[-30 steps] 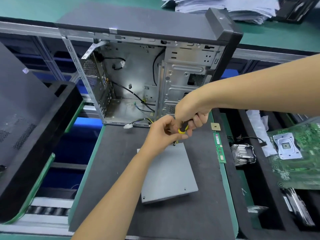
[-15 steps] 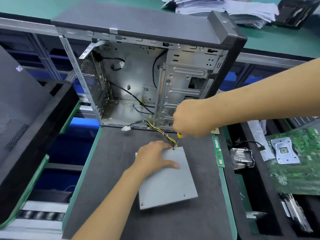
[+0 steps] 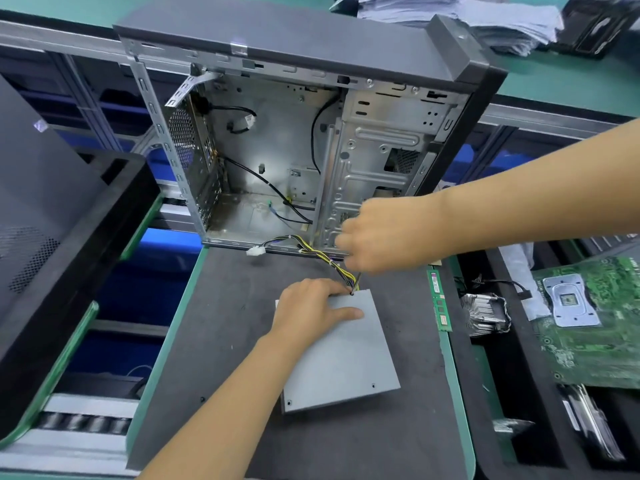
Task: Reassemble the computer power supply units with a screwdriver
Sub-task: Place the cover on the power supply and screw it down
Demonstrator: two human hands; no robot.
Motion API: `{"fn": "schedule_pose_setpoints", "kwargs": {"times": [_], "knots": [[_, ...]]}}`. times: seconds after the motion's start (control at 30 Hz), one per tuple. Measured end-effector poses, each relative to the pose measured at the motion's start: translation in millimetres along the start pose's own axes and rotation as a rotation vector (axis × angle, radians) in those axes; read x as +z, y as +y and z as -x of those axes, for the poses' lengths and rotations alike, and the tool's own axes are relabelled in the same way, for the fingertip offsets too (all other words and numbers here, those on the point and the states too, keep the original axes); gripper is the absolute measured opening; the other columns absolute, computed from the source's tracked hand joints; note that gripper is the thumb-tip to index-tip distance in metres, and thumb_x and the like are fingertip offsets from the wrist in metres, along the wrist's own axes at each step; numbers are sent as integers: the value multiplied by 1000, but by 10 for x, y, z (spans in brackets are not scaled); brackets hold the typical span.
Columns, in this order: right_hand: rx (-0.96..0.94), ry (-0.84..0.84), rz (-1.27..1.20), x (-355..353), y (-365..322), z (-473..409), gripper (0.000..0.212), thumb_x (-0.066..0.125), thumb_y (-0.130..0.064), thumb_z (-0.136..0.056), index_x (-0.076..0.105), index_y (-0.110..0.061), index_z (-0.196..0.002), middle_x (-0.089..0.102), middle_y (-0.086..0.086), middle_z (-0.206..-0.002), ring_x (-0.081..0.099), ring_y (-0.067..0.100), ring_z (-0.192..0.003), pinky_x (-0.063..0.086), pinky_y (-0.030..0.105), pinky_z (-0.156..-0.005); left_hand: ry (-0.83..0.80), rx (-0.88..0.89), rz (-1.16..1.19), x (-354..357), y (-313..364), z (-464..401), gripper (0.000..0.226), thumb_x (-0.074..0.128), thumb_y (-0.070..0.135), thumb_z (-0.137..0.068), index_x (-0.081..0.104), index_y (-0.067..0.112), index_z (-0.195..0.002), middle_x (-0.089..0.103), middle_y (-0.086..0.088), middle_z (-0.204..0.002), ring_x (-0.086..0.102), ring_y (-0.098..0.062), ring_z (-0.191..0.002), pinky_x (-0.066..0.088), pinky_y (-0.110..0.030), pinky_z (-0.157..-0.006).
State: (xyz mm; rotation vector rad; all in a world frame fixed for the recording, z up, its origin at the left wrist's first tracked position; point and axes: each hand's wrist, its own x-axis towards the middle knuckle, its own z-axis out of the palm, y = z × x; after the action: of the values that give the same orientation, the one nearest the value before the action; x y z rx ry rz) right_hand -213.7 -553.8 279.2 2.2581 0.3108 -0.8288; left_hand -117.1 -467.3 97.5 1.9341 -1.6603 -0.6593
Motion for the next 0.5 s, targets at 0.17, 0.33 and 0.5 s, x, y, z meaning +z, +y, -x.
{"fn": "schedule_pose_setpoints", "kwargs": {"times": [0.17,0.33,0.5], "knots": [[45,-64,9,-70,-73,-59,21,51,-2,-79,39,-16,-68,37,4,-65,39,25,-63,17,26,-45,21,9,-11,28,-1,-19,42,73,59,-75,72,33,-107,71,12,-113,62,-13,-107,41,-30,-86],[759,-734,-1538,89,83,-151,30,41,-19,-100,56,-1,-81,47,4,-56,30,10,-32,17,15,-30,1,5,-45,9,14,-22,45,71,61,-76,70,34,-112,71,11,-113,60,-13,-108,31,-29,-87],[430,-632,-1119,89,31,-26,28,64,-26,-88,53,-6,-71,53,6,-56,45,19,-44,31,21,-41,-36,-1,20,-138,-17,27,53,76,56,-73,68,30,-119,68,12,-114,60,-12,-108,40,-30,-89]]}}
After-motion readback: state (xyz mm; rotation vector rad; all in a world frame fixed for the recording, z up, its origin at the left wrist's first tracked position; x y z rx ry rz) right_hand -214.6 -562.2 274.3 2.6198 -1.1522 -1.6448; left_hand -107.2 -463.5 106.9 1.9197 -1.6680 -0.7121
